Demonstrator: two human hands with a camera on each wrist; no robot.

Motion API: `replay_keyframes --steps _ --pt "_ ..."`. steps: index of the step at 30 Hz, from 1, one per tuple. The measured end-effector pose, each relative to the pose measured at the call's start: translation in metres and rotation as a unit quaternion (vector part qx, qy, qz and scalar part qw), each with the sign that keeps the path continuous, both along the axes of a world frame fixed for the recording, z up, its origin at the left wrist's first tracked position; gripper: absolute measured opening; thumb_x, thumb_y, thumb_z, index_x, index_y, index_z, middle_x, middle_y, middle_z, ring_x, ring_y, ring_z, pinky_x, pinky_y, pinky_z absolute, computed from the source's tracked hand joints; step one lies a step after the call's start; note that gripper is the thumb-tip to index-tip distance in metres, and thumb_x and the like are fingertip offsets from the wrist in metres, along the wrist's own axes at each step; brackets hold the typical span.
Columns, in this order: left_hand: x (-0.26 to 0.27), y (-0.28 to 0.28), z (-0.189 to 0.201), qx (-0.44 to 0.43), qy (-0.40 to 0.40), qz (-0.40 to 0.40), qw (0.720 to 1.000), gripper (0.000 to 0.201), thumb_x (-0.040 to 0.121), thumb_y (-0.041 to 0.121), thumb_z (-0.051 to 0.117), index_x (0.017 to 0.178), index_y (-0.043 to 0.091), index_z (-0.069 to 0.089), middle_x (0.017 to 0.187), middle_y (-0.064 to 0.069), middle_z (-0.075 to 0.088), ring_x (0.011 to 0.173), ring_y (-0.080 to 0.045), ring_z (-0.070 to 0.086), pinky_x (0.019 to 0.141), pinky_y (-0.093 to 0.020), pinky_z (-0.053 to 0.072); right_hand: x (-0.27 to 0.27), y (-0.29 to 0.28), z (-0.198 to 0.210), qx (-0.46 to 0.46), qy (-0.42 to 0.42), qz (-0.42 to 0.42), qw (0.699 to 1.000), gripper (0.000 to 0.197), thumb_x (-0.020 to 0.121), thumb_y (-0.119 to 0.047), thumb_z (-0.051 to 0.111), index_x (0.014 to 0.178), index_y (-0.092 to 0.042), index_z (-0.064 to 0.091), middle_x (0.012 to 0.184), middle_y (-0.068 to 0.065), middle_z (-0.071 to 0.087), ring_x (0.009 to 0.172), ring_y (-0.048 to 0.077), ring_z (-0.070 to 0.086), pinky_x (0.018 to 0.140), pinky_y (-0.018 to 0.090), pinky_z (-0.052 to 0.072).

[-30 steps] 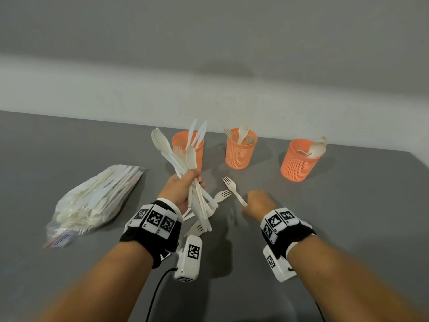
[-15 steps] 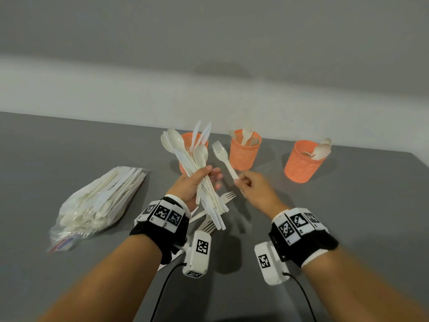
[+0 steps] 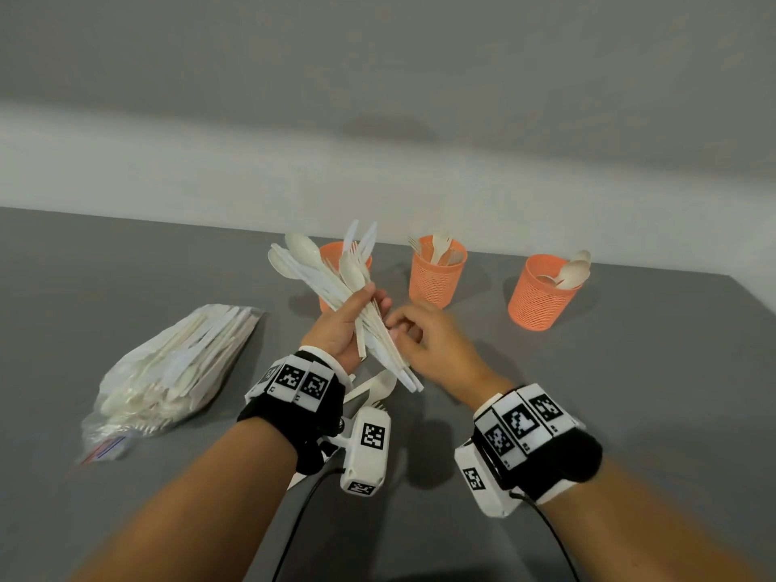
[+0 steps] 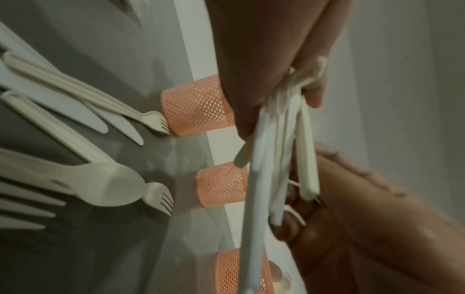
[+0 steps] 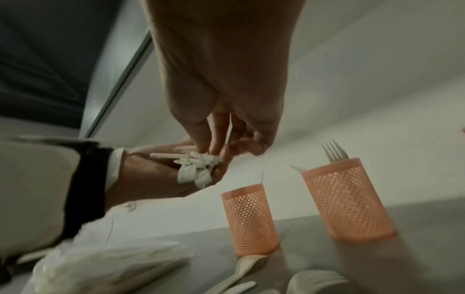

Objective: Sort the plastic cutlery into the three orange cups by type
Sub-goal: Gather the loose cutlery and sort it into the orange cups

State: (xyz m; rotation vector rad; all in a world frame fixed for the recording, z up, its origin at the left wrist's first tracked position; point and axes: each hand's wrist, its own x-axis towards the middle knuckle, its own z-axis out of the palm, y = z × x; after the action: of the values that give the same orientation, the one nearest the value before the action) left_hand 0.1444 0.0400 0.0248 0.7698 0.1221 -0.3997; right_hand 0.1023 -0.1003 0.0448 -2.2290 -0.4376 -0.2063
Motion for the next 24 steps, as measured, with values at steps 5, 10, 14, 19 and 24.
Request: replay_keyframes --steps 5,10,14,19,24 --pt "0.004 0.001 0.000 0.006 0.010 0.030 0.999 0.034 0.084 0.022 0.063 0.115 0.014 0.051 0.078 -0.001 0.064 0.069 -0.011 0.065 0.075 -0.030 0.055 0.000 -0.001 0.002 0.005 0.080 0.053 0.995 0.018 0.089 -0.013 0.058 0.104 -0.006 0.063 0.075 -0.003 0.052 0.063 0.002 0.043 0.064 0.012 0.037" --pt "0.002 0.000 0.007 0.021 0.006 0.035 0.999 0.008 0.088 0.018 0.058 0.087 0.010 0.059 0.064 0.001 0.063 0.059 -0.011 0.060 0.067 -0.027 0.053 -0.003 -0.006 0.006 0.053 0.123 0.068 0.989 0.023 0.086 -0.013 0.062 0.108 -0.008 0.062 0.066 -0.009 0.045 0.061 0.004 0.043 0.064 0.014 0.037" --pt "0.003 -0.004 0.006 0.022 -0.008 0.063 0.998 0.022 0.087 0.015 0.059 0.107 0.009 0.052 0.065 0.001 0.063 0.059 -0.009 0.061 0.061 -0.023 0.054 -0.004 -0.013 0.008 0.053 0.156 0.090 0.982 0.023 0.083 -0.008 0.065 0.106 -0.006 0.063 0.069 -0.008 0.050 0.070 0.015 0.047 0.070 0.025 0.043" --pt "0.001 -0.011 0.008 0.030 -0.035 0.079 0.996 0.028 0.088 0.014 0.059 0.113 0.010 0.048 0.063 0.002 0.062 0.054 -0.008 0.060 0.057 -0.021 0.054 -0.006 -0.018 0.008 0.011 0.149 0.082 0.985 0.019 0.081 -0.001 0.064 0.094 -0.014 0.060 0.069 -0.008 0.049 0.066 0.009 0.048 0.068 0.021 0.044" --pt "0.005 -0.008 0.012 0.020 -0.023 0.097 0.995 0.017 0.086 0.013 0.061 0.100 0.009 0.053 0.066 0.000 0.058 0.055 -0.008 0.058 0.054 -0.022 0.052 -0.004 -0.048 0.010 -0.057 0.215 0.075 0.972 0.016 0.081 -0.003 0.066 0.089 -0.014 0.057 0.070 -0.006 0.048 0.068 0.010 0.045 0.069 0.024 0.042"
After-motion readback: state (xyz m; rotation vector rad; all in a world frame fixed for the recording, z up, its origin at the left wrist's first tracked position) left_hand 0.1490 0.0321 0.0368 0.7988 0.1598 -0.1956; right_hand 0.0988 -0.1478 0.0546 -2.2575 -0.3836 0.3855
